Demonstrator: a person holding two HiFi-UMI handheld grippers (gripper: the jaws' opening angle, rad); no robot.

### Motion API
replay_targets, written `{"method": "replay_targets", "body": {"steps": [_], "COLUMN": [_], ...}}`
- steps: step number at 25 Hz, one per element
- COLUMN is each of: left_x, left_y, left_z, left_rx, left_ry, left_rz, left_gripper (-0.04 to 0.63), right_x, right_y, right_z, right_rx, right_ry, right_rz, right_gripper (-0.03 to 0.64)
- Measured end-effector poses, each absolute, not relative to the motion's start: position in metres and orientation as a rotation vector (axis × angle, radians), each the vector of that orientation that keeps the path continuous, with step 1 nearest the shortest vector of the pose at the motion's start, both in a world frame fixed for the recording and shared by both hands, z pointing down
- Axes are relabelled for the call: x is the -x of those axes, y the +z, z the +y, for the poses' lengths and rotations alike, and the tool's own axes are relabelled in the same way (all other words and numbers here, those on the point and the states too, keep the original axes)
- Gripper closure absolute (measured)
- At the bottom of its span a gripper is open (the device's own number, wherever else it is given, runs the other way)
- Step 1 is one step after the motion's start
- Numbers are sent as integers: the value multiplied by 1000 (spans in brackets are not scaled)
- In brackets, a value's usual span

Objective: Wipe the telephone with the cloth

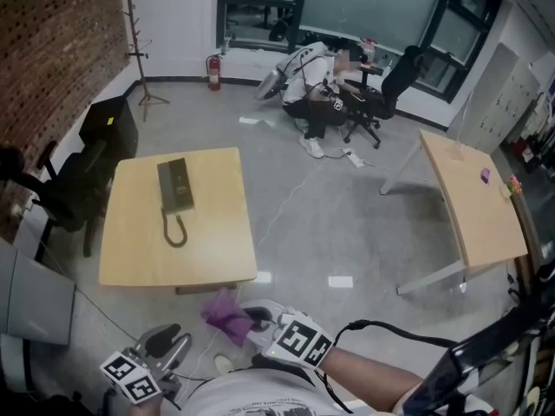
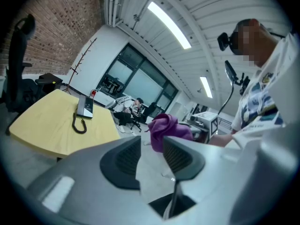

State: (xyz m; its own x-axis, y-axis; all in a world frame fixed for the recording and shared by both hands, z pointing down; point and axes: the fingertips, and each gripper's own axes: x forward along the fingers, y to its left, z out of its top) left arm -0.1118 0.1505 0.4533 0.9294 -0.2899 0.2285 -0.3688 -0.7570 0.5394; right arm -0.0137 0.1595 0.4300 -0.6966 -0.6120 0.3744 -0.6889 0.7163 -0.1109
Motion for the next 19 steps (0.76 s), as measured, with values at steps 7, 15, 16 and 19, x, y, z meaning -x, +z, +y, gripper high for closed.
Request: {"method": "replay_targets", "body": {"steps": [7, 15, 16, 19], "left_x": [123, 123, 124, 124], "left_y": [469, 481, 484, 494], "left_z": [164, 155, 149, 132], "left_rx": [-2475, -2451, -2447, -2439], "left_ry": [158, 143, 139, 128], "left_rz": [-424, -439, -445, -467], "left_gripper": [448, 448, 448, 448], "right_x": [16, -3, -6, -17], "right_y": [432, 430, 431, 438], "right_z": [185, 201, 202, 208], "right_rx": [-1106, -1158, -1171, -1209], "right_ry": [352, 343, 345, 353], "right_rz": [-2563, -2522, -2512, -2484], "right_gripper": [575, 575, 575, 575]}}
